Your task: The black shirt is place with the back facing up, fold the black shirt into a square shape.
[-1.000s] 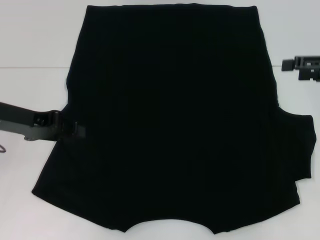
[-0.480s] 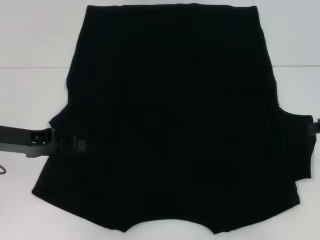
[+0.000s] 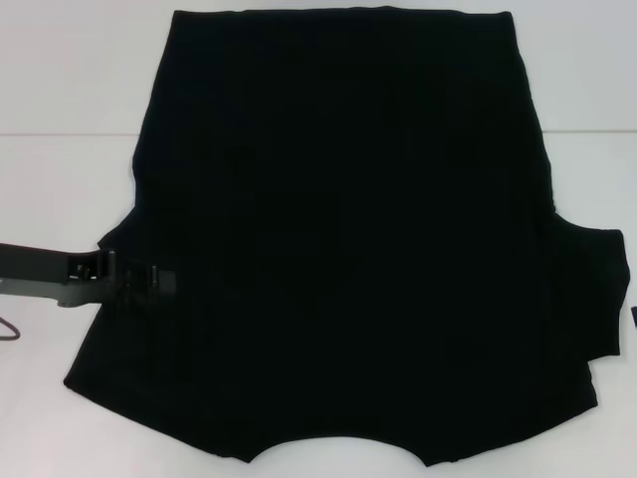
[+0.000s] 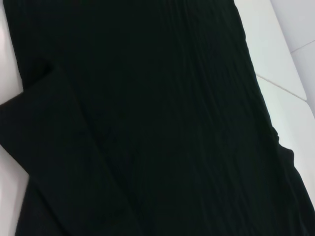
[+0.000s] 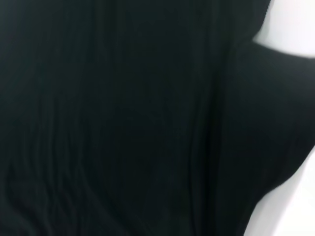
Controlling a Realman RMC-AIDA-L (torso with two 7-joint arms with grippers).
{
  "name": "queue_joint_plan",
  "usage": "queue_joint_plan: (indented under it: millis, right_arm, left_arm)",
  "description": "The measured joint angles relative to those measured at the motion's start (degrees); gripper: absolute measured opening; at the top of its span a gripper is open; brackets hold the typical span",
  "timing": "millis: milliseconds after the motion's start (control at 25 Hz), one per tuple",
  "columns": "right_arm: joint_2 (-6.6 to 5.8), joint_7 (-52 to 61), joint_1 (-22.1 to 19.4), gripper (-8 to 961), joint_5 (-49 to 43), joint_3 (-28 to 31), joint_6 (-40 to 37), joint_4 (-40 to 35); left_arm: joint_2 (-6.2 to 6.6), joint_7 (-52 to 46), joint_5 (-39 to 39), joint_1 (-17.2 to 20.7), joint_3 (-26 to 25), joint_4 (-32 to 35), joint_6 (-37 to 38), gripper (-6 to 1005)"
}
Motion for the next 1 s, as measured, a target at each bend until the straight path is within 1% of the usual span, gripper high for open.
queue_joint_plan:
  millis: [160,480,840,1000]
  right_arm:
    - [1.17,-0.19,0.07,457,-2.04,-0.11,0.72,0.03]
    - [2.72,0.05,0.06,459,-3.93,-0.09,3.65,0.73]
    - [2.96,0.05,0.47,462,-4.04,-0.14,8.22,5.07]
    - [3.33,0.05,0.73,461,-4.05,-0.15,10.02,5.99]
  left_arm:
    - [0.00,0.00,-0.03,0.07,0.01,0.00,-0.10,329]
    - [0.00,0.01,-0.03,0.17,0.06,-0.07,-0.62,328]
    - [0.13,0.02,-0.02,0.18,0.19,-1.43,-1.73,330]
    - [0.21,0.02,-0.03,0.24,0.12,-1.46,-1.74,330]
